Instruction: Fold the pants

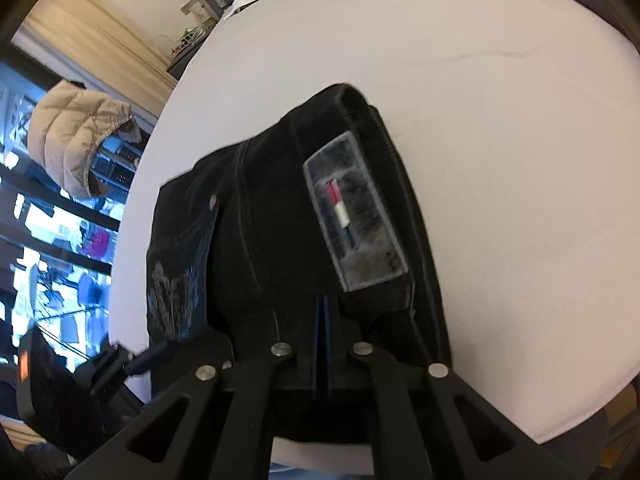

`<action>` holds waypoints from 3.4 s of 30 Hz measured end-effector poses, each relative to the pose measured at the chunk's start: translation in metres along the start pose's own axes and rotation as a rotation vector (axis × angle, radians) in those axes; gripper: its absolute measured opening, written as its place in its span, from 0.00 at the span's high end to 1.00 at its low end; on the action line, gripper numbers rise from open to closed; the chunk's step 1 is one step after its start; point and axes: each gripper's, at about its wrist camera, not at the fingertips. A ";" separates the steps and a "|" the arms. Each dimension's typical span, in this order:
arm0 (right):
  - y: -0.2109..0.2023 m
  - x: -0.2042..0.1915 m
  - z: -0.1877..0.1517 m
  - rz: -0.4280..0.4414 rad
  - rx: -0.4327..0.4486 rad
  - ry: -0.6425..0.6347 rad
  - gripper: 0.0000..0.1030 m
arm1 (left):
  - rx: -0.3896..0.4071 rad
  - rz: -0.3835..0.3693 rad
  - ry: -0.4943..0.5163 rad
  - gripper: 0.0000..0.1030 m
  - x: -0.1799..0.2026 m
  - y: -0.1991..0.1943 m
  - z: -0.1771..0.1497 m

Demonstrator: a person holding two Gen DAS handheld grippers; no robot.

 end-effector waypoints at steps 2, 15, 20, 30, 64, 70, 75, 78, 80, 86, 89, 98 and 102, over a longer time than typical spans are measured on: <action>0.006 0.005 -0.007 0.013 0.012 0.010 1.00 | 0.018 0.034 0.061 0.67 0.005 0.004 -0.004; -0.053 0.049 0.021 0.294 0.164 0.132 0.26 | 0.205 -0.135 -0.341 0.09 -0.083 -0.073 0.007; -0.015 0.092 0.047 0.371 0.018 0.231 0.28 | 0.104 -0.321 -0.585 0.09 -0.132 -0.034 -0.005; 0.032 0.092 0.071 0.471 -0.124 0.215 0.33 | 0.001 -0.549 -0.749 0.10 -0.151 0.024 -0.005; 0.078 -0.088 0.160 0.473 -0.094 0.024 0.80 | 0.118 -0.417 -0.739 0.81 -0.333 -0.036 0.032; 0.133 -0.081 0.181 0.454 -0.131 0.120 0.80 | 0.056 -0.378 -0.768 0.81 -0.392 0.001 0.012; 0.168 -0.053 0.176 0.488 -0.169 0.219 0.74 | 0.036 -0.385 -0.839 0.74 -0.420 0.029 -0.030; 0.175 -0.043 0.169 0.563 -0.145 0.254 0.74 | 0.061 -0.396 -0.850 0.72 -0.421 0.033 -0.044; 0.177 -0.040 0.166 0.591 -0.136 0.268 0.74 | 0.062 -0.392 -0.850 0.71 -0.420 0.035 -0.045; 0.147 -0.040 0.156 0.566 -0.035 0.315 0.51 | 0.090 -0.244 -0.792 0.35 -0.399 0.008 -0.035; 0.112 -0.041 0.138 0.504 0.048 0.268 0.51 | 0.164 -0.125 -0.721 0.24 -0.374 -0.035 -0.030; -0.045 -0.105 0.073 0.178 0.568 -0.041 0.10 | 0.491 0.382 -0.389 0.00 -0.243 -0.182 0.003; -0.117 -0.136 0.048 0.118 0.825 -0.131 0.00 | 0.673 0.626 -0.254 0.00 -0.184 -0.254 0.008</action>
Point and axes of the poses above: each gripper's, at about its wrist camera, not at the fingertips, and y roughly the way its jaws point, x to its right, z to its top, and after that the axes turned 2 degrees about y, right-handed
